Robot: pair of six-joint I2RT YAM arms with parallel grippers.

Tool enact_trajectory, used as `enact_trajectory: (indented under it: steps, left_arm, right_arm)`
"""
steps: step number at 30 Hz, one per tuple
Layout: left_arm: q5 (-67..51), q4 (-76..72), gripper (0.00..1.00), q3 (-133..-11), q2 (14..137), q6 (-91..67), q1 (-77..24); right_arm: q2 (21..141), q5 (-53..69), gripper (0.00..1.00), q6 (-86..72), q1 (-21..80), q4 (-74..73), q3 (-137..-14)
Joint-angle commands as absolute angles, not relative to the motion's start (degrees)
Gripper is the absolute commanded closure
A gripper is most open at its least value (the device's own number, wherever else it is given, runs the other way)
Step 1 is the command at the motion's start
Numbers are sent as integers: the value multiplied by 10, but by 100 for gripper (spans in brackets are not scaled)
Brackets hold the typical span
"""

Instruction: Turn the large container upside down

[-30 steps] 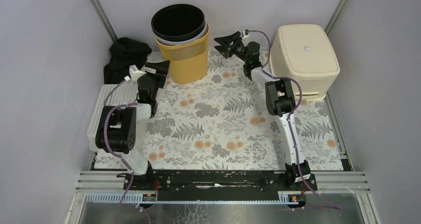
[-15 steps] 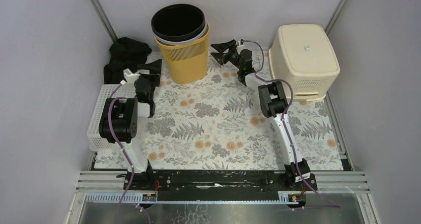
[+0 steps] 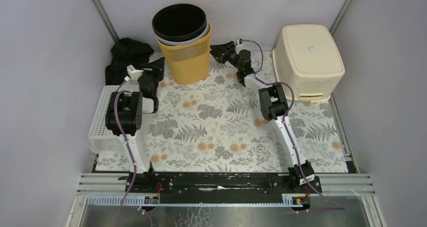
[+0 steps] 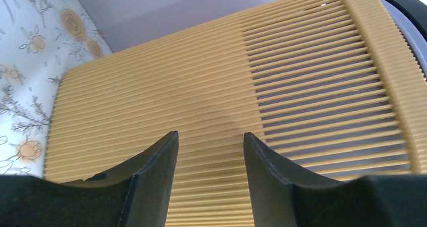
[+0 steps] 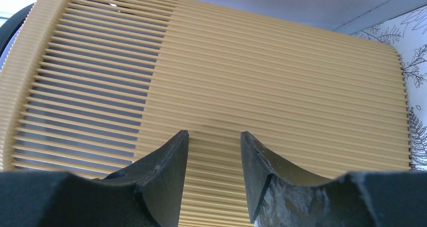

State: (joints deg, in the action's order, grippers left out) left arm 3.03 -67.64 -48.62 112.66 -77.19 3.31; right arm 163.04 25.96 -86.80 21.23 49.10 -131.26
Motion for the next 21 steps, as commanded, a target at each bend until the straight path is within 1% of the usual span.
enact_trajectory:
  steps: [1,13,21]
  left_arm:
    - [8,-687,44,-512,1139,-751,30]
    - [-15,-694,45,-471,1114,-737,5]
    - [-38,-701,45,-453,1100,-737,-4]
  right_arm:
    - [1618,276,51,-854,241,519,-1299]
    - [1550,304,52,-841,254,576,-1178]
    - [1520,332,52,-831,261,587,-1142]
